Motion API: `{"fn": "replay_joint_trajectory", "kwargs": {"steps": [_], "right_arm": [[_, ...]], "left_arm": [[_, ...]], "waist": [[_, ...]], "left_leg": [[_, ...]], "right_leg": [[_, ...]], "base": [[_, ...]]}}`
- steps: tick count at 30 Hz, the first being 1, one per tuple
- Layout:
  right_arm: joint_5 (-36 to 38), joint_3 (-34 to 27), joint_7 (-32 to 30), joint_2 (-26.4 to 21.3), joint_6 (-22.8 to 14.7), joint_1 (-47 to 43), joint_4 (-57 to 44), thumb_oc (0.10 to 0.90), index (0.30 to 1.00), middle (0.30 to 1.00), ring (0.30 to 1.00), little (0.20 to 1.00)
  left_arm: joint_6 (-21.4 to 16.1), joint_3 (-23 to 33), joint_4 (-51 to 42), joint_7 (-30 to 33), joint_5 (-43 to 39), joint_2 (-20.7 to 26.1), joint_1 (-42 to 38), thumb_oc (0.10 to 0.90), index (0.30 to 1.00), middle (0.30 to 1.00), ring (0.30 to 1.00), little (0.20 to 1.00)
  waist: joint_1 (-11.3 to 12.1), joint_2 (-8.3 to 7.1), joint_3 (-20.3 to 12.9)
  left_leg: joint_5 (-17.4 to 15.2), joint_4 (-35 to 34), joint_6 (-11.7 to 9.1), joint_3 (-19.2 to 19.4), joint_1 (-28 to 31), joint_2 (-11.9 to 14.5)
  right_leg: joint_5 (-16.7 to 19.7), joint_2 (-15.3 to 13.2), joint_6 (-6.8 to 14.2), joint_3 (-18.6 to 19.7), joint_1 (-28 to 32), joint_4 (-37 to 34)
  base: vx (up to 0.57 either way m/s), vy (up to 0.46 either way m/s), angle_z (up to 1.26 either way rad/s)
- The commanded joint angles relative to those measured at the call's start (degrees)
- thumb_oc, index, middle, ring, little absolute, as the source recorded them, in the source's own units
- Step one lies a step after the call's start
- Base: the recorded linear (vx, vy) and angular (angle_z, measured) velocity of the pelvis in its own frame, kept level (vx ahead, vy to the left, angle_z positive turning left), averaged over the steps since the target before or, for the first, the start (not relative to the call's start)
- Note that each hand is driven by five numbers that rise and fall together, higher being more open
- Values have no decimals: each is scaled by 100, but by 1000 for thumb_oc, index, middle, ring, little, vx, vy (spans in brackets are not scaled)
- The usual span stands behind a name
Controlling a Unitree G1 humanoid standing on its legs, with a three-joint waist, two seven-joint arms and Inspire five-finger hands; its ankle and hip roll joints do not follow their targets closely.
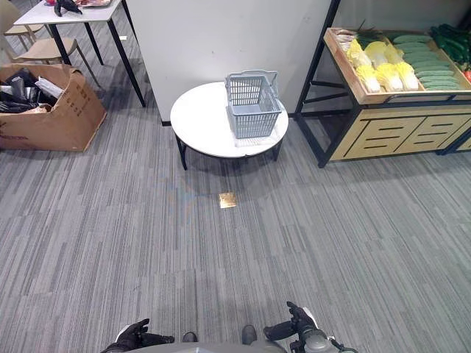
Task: Get the vegetables into the basket
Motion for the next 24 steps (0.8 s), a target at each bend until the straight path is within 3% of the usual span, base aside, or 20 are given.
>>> {"fn": "replay_joint_trajectory", "kwargs": {"steps": [1, 4, 8, 11, 13, 15, 18, 19, 20, 21, 24], "right_arm": [[-283, 213, -74, -344, 58, -93, 247, 900, 1000, 1000, 1000, 1000], [-231, 187, -123, -437, 45, -184, 165, 900, 1000, 1000, 1000, 1000], [-176, 130, -179, -579, 17, -238, 149, 900, 1000, 1000, 1000, 1000], [-201, 84, -191, -693, 6, -209, 175, 900, 1000, 1000, 1000, 1000], [-183, 23, -241, -766, -6, -229, 204, 900, 1000, 1000, 1000, 1000], [-188, 8, -270, -800, 0, -197, 224, 900, 1000, 1000, 1000, 1000], [-219, 1, -321, -824, 7, -177, 294, 900, 1000, 1000, 1000, 1000], [-241, -14, -304, -816, 7, -162, 318, 900, 1000, 1000, 1000, 1000], [-361, -15, -80, -901, 15, -153, 347, 900, 1000, 1000, 1000, 1000], [-427, -15, -153, -803, 53, -29, 336, 900, 1000, 1000, 1000, 1000], [-474, 53, -133, -620, 104, -42, 322, 900, 1000, 1000, 1000, 1000]], "left_arm": [[-32, -112, 173, 50, 141, -181, -182, 900, 1000, 1000, 1000, 1000], [-37, -128, 107, 88, 61, -146, -279, 900, 1000, 1000, 1000, 1000], [-68, -58, -8, 103, -118, -80, -392, 900, 1000, 1000, 1000, 1000], [-97, 5, -84, 69, -329, -89, -388, 900, 1000, 1000, 1000, 1000], [-133, -1, -115, 103, -441, -82, -463, 900, 1000, 1000, 1000, 1000], [-158, -92, -147, 141, -384, -87, -480, 900, 1000, 1000, 1000, 1000], [-203, -214, -173, 153, -337, -76, -445, 900, 1000, 1000, 1000, 1000], [-214, -188, -157, 144, -368, -56, -435, 900, 1000, 1000, 1000, 1000], [54, 351, 288, -196, -421, 834, -637, 900, 1000, 1000, 1000, 1000], [-113, 179, 53, 6, -292, 446, -606, 900, 1000, 1000, 1000, 1000], [-122, 75, 38, 107, -236, 242, -612, 900, 1000, 1000, 1000, 1000]], "waist": [[-42, 24, 191], [-52, 78, 353], [-75, 108, 574], [-15, 99, 735], [36, 96, 834], [29, 103, 817], [168, 212, 766], [203, 198, 720], [135, 156, 638], [115, 55, 529], [92, -145, 479]], "left_leg": [[-307, 4, -302, -394, 149, 398], [-225, 32, -312, -432, 77, 473], [-148, 831, -423, -585, -376, 584], [-30, 1668, -475, -986, -693, 375], [12, 1507, -433, -1226, -1061, 232], [21, 1187, -379, -1143, -1328, 324], [667, 367, -431, -1230, -1721, 507], [649, 408, -432, -1260, -1732, 487], [522, 437, -399, -1160, -1583, 483], [438, 567, -318, -980, -1553, 397], [167, 828, -144, -691, -1520, 217]], "right_leg": [[18, -422, 639, -61, -144, 4], [-164, -356, 543, -16, -396, 421], [-352, -183, 318, 23, -635, 801], [-439, -129, 219, 79, -543, 865], [-470, -179, 242, 80, -510, 849], [-528, -258, 300, 52, -438, 790], [-725, -283, 397, 222, -142, 773], [-795, -316, 435, 322, -51, 805], [-854, -368, 498, 529, 23, 837], [-751, -530, 582, 580, 37, 866], [-349, -766, 762, 752, -88, 1056]], "base": [[0, 0, 0], [-11, -73, 6], [-6, -197, 5], [63, -99, 14], [63, 1, 12], [134, 99, 9], [270, 230, 7], [393, 357, -16], [363, 369, -101], [336, 396, -142], [185, 238, -89]]}}
